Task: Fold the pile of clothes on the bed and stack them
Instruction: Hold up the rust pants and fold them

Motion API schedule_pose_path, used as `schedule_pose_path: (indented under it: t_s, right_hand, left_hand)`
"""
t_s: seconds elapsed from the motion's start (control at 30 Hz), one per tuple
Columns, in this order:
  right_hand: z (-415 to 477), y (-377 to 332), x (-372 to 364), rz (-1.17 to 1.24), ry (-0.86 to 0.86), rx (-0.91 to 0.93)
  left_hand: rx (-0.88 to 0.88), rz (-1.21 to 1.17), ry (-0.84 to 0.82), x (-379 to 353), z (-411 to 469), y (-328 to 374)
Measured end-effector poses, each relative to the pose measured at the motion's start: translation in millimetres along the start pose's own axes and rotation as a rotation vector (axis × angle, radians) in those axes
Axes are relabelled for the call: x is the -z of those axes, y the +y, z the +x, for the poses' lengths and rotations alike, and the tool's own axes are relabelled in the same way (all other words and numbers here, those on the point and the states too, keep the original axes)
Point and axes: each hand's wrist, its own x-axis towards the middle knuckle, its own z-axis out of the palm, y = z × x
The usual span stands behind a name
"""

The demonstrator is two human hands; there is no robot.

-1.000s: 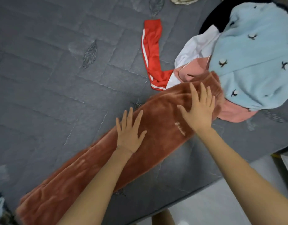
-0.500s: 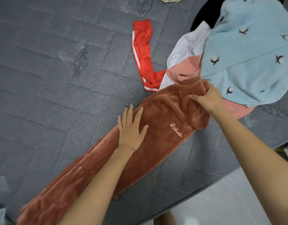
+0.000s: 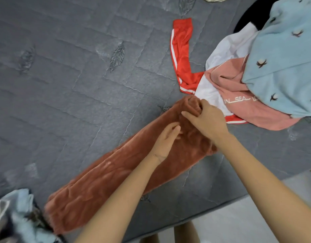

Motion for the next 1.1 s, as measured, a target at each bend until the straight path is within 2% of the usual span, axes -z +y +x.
schedule_pose_path:
  t_s: [0.13, 0.2, 0.3, 0.4, 0.53, 0.67, 0.73, 0.77, 0.93, 1.03, 1.1]
  right_hand:
    - [-32.1, -50.1, -34.3, 0.014, -0.020, 0.178]
    - [-49.0, -65.3, -54.8, 0.043, -0.144, 0.194]
    - [-75.9, -85.3, -81.5, 0.349, -0.455, 0.176]
    - [-102.7, -104.9, -105.3, 0.585, -0.671, 0.090]
    - [-129.2, -123.6, -139.2, 0.673, -0.732, 0.007]
    - [-146.6, -139.5, -163.5, 0.658, -0.809, 0.036]
    - [-153.8, -148.7, -170.3, 0.662, -0.795, 0.077]
    - [-155.3, -152.0, -172.9, 0.635, -0.734, 0.120]
    - [-143.0, -145.1, -187.9, 0.185, -0.259, 0.524]
    - [-138.3, -139.0, -195.1, -0.103, -0.282, 0.504]
    - [-138.1, -135.3, -201.0, -0.229, -0.316, 0.485]
  left_hand:
    - [0.085, -0.259, 0.167, 32.2, -24.8, -6.9]
    - [0.086, -0.331, 0.199, 56.6, -38.3, -26.4]
    - [0.122, -0.455, 0.220, 87.5, -59.5, -52.5]
    - [0.131, -0.466, 0.390, 110.1, -79.2, -72.6]
    - [0.136, -0.520, 0.516, 137.2, -102.3, -96.3]
    - [0.180, -0.423, 0.645, 165.1, -121.2, -118.3]
    - [0.206, -0.414, 0.688, 180.8, -132.4, -129.5]
    - [0.215, -0.413, 0.704, 188.8, -139.7, -132.1]
    - [0.245, -0.429, 0.761, 237.6, -187.4, -152.1]
    - [0.268, -0.381, 0.836, 268.7, -216.3, -171.9]
    - [0.315, -0.403, 0.805, 280.1, -231.4, -182.2]
